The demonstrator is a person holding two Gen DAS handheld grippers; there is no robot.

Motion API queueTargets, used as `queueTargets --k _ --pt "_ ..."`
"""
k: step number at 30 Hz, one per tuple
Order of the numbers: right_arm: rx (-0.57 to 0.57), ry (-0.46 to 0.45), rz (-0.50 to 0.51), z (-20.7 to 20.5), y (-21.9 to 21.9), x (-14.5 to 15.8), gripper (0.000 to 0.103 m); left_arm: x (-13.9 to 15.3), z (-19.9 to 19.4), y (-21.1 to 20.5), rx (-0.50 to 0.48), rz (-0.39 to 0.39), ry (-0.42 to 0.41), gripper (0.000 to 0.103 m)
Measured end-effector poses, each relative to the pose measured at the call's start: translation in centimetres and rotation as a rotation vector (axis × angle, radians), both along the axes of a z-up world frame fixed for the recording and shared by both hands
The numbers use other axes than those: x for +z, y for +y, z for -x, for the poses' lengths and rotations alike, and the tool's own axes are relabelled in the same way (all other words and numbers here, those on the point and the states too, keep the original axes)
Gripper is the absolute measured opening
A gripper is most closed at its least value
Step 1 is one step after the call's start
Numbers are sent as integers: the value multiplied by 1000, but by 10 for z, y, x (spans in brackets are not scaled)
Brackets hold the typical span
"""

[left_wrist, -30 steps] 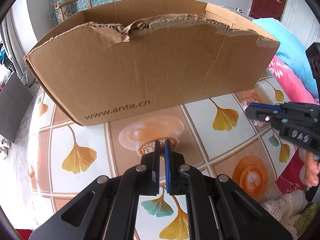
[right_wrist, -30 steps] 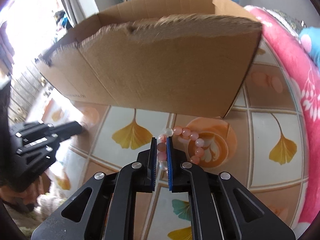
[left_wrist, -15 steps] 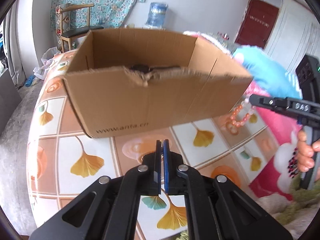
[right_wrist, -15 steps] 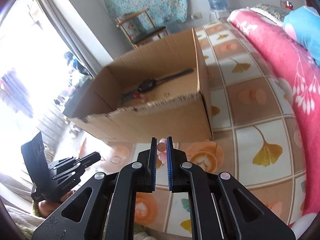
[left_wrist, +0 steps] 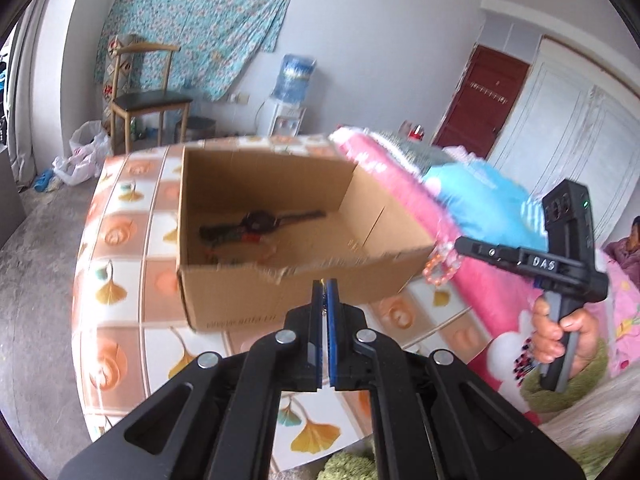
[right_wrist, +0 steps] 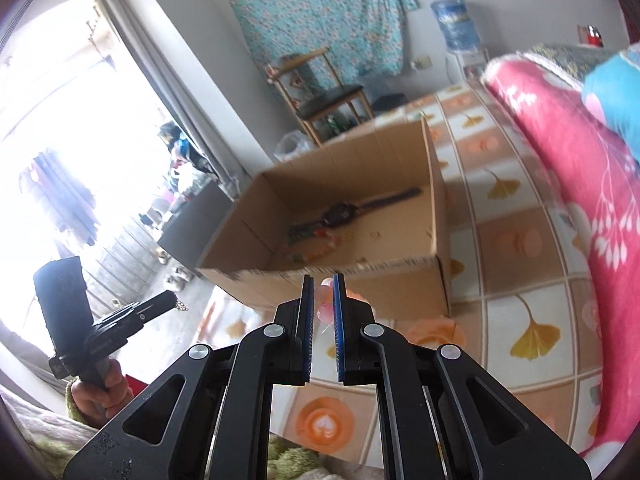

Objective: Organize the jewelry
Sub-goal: 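Carry the pink bead bracelet into the box and open the right tool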

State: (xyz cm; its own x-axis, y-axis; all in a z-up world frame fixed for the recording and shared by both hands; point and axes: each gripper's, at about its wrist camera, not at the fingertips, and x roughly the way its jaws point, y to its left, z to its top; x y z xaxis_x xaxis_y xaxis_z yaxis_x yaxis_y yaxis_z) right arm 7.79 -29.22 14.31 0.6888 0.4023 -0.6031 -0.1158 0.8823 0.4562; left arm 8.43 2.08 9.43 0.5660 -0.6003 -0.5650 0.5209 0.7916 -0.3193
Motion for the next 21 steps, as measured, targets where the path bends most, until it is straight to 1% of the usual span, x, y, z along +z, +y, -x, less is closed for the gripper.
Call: queueTargets --k 2,5,9,11,12,15,16,19,21 --pt "12 -31 -10 -2 -1 10 7 12 -3 -1 -12 18 -22 1" --pt "33 -72 -10 -9 0 23 7 28 -11 -3 -19 18 -73 1" --pt "42 -121 13 -24 -1 35 7 37 -36 -13 -20 8 -88 2" --pt "50 -143 23 -37 -4 40 7 34 -55 -20 -25 -7 -66 2" --pt "47 -145 28 -44 -6 40 7 31 -63 -25 -20 -27 -54 2" --pt "55 -141 25 -60 -9 36 7 9 -96 -37 -13 -103 28 2" --pt "61 -133 25 -69 -10 32 7 3 -103 -37 -8 -118 48 2" --pt "78 -102 26 -86 -13 22 7 -27 -130 -44 -6 -194 140 2" --pt "88 -74 24 -100 -14 11 7 -39 -140 -45 -26 -214 176 2"
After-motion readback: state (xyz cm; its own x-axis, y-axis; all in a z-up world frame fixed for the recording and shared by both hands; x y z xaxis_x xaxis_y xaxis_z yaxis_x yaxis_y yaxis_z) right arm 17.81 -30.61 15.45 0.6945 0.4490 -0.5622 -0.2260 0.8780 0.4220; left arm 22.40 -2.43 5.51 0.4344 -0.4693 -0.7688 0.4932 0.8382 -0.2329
